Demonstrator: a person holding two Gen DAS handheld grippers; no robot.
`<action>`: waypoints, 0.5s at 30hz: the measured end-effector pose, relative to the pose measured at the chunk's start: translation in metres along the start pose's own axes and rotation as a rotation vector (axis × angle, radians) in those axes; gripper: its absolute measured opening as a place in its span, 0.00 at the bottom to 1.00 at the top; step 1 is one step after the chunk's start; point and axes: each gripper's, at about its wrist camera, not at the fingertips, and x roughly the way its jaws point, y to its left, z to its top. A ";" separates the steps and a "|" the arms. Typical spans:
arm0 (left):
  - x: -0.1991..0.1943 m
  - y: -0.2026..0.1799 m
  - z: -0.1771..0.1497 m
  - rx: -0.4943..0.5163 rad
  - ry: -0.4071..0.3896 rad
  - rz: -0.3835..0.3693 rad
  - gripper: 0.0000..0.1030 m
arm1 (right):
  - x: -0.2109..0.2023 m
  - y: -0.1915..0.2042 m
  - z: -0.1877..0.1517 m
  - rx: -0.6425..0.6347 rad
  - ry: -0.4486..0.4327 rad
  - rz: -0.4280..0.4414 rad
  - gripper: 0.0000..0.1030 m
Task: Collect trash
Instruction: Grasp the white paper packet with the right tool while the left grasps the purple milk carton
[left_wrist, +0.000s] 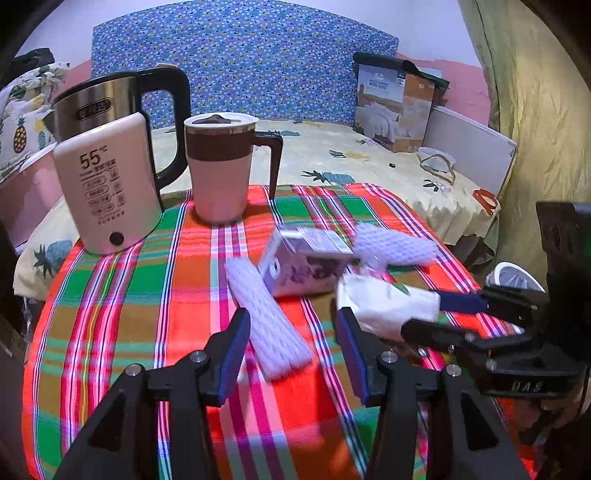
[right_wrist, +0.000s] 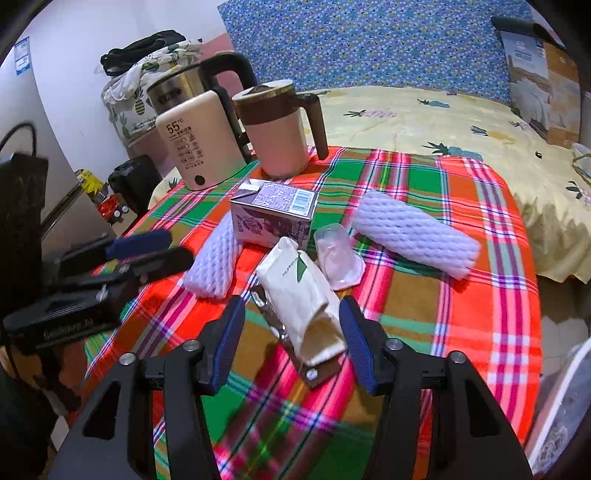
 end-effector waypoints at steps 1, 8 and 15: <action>0.004 0.003 0.004 0.005 -0.001 -0.007 0.51 | 0.002 0.001 0.000 -0.006 0.006 -0.005 0.36; 0.037 0.012 0.026 0.067 -0.007 -0.059 0.60 | -0.005 -0.003 -0.006 0.007 0.007 -0.009 0.11; 0.062 0.014 0.032 0.140 0.015 -0.117 0.65 | -0.012 -0.017 -0.010 0.041 -0.001 -0.016 0.10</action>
